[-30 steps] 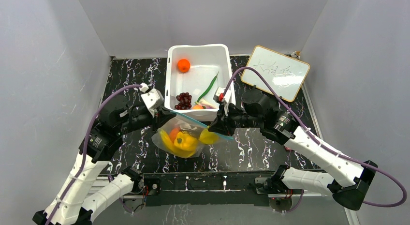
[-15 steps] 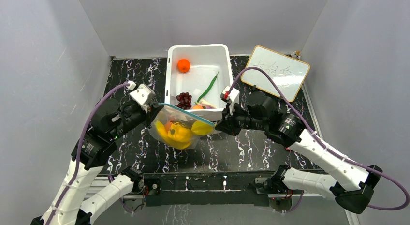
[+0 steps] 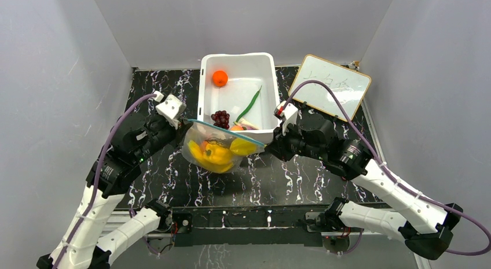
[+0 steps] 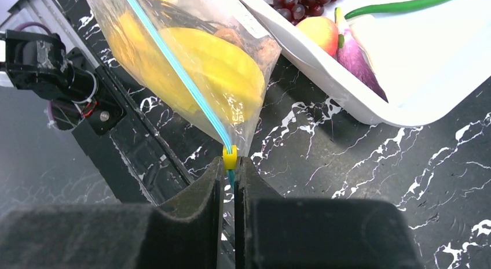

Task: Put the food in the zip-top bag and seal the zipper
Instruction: Zip the zipper food storage bag at the center of the board, then place the zipper food storage bag at the center of the board.

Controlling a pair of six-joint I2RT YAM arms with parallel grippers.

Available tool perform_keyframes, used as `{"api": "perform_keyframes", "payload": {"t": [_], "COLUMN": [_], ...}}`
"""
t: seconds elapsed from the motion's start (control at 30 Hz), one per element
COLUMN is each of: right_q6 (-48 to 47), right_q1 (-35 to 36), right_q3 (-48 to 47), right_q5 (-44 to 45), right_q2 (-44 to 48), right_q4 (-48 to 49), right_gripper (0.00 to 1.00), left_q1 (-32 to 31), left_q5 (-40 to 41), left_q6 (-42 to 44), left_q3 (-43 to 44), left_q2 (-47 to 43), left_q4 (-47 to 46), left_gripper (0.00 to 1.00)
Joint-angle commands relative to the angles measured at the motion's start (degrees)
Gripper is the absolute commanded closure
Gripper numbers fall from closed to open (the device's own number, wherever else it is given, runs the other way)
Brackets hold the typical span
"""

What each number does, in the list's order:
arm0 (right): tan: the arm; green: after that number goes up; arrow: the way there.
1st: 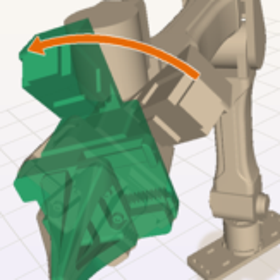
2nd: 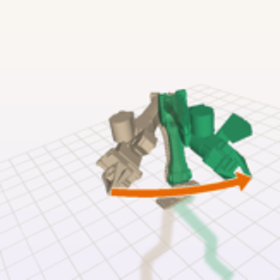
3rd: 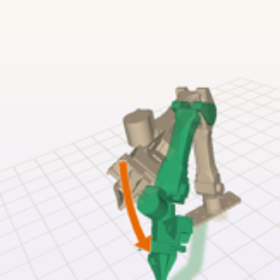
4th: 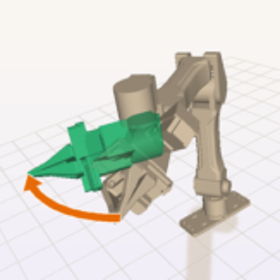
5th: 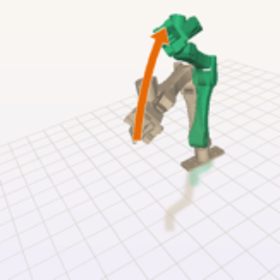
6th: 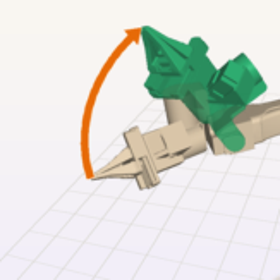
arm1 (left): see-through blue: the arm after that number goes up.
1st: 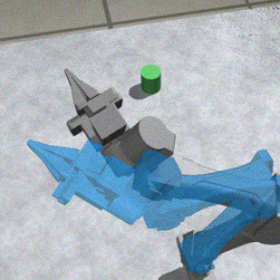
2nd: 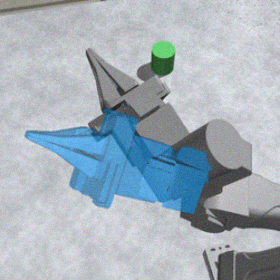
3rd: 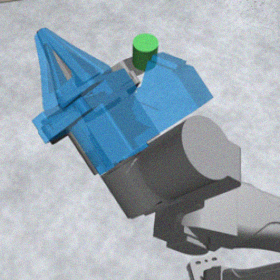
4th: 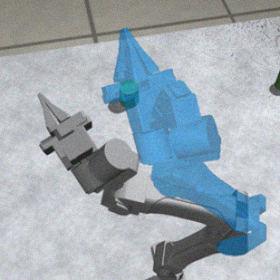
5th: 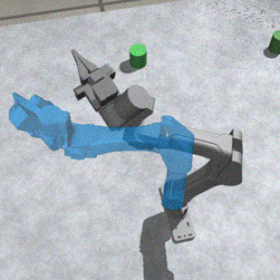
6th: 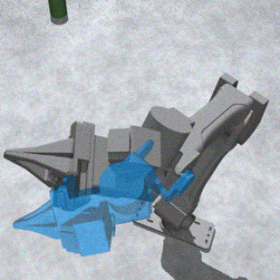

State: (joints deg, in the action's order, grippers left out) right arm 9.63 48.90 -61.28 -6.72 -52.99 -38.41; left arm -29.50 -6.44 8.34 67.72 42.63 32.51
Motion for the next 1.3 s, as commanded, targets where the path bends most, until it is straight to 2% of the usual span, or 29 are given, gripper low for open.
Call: {"api": "perform_keyframes", "payload": {"t": [0.0, 0.1, 0.27, 0.37, 0.53, 0.73, 0.87, 1.07, 1.17, 1.27], "right_q6": [3.42, 4.00, 4.59, 5.39, 6.71, 6.98, 6.37, 5.41, 4.65, 3.55], "right_q1": [-0.30, -0.30, -0.31, -0.35, -0.30, -0.30, -0.30, -0.30, -0.30, -0.30], "right_q3": [0.14, 0.46, -0.83, -1.54, -2.73, -2.91, -3.62, -3.20, -2.85, -2.50], "right_q5": [5.65, 4.05, 3.41, 3.96, 5.79, 6.26, 6.78, 7.24, 7.83, 8.72], "right_q2": [1.06, 0.57, 0.14, 0.59, 1.41, 2.62, 2.72, 2.93, 3.36, 3.92], "right_q4": [-2.41, 1.13, 6.80, 8.48, 7.35, 6.90, 6.60, 5.85, 5.51, 5.18], "right_gripper": [1.00, 0.99, 0.65, 0.53, 0.34, 0.04, 0.02, 0.02, 0.02, 0.02], "left_q1": [0.59, 0.58, 0.58, 0.58, 0.58, 0.64, 0.58, 0.88, 2.96, 8.79], "left_q5": [5.71, 3.67, 3.23, 4.17, 12.95, 28.22, 31.45, 42.58, 42.89, 39.76], "left_q6": [0.72, -0.57, -2.13, -1.99, 0.00, 1.36, 4.08, 6.05, 4.49, 2.32], "left_q3": [3.07, 1.46, -0.51, 0.63, 1.38, -2.23, -5.83, -11.72, -13.50, -14.33], "left_q2": [-0.06, 0.39, 0.04, 0.77, 0.92, -0.17, 1.64, 5.25, 5.69, 7.48], "left_q4": [-2.74, -4.57, -6.99, -5.96, -4.43, -6.37, -8.15, -13.08, -16.07, -17.72], "left_gripper": [1.00, 1.00, 1.00, 1.00, 1.00, 1.00, 1.00, 1.00, 1.00, 1.00]}}
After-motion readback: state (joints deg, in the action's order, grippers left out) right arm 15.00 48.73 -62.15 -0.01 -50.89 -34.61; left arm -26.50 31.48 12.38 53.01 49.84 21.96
